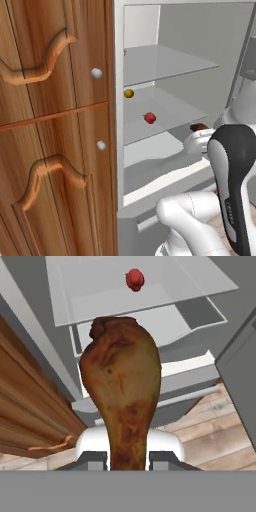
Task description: Transport the chicken drumstick and bell pepper to the fridge. Place the chicken drumstick on the rack containing meat and place the bell pepper on the rack containing the vegetable, ensuring meats and vegetables are on different racks.
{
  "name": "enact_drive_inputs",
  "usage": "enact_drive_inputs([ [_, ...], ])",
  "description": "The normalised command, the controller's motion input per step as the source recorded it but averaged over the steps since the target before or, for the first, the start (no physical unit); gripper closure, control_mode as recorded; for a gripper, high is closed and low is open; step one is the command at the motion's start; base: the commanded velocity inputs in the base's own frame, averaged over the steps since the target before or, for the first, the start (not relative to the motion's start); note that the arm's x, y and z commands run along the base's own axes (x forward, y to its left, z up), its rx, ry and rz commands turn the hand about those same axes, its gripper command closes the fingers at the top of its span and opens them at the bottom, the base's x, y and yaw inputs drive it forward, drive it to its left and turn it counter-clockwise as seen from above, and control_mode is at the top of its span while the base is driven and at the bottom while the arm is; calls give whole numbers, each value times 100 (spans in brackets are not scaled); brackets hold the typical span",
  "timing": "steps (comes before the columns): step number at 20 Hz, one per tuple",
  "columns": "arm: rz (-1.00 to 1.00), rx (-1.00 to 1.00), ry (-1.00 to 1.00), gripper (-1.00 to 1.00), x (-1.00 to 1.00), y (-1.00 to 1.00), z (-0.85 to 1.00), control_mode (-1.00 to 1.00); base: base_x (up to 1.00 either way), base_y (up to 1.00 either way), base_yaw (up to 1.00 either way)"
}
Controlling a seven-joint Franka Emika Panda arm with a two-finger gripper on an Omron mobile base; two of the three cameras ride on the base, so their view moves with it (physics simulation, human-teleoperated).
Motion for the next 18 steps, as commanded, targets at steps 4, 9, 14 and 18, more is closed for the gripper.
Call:
enact_drive_inputs([
  [4, 0, 0, 0, 100, 0, 0, 0, 100, 90, -49, 0],
  [9, 0, 0, 0, 100, 0, 0, 0, 100, 98, -22, 2],
  [14, 0, 0, 0, 100, 0, 0, 0, 100, 100, -5, 21],
  [18, 0, 0, 0, 100, 0, 0, 0, 100, 78, -21, 31],
])
